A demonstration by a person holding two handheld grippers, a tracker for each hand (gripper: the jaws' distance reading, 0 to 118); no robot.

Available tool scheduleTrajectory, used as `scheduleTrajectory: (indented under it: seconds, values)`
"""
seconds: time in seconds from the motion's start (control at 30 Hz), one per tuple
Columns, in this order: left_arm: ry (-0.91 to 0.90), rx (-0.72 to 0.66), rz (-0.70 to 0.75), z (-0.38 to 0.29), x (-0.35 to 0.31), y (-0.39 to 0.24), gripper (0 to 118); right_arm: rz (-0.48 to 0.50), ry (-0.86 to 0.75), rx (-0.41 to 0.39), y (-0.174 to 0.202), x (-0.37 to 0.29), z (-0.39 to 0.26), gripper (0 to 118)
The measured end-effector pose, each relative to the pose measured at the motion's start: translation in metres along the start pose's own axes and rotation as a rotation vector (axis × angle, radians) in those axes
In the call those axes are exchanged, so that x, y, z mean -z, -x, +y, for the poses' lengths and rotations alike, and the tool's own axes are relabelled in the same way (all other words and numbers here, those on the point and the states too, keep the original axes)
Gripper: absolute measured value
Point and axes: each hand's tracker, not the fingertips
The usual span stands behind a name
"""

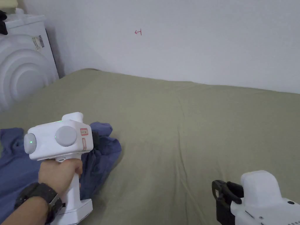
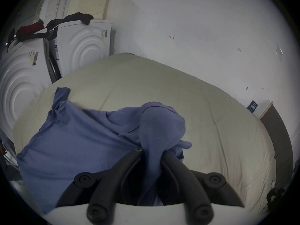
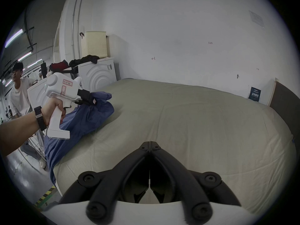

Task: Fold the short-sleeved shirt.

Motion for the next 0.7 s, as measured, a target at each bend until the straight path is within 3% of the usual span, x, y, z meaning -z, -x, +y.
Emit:
scheduleTrajectory:
  seconds: [0.33, 0.7]
  values:
    - [0.033, 0.144, -0.119, 0.0, 0.042, -0.114, 5, -0.077, -0.029, 0.06, -0.056, -0.031, -0.004, 0]
    - [0.095, 0.378, -0.396, -0.047, 0.073, -0.356, 5, -0.311, -0.011, 0.141, -0.148, -0.062, -0.016, 0]
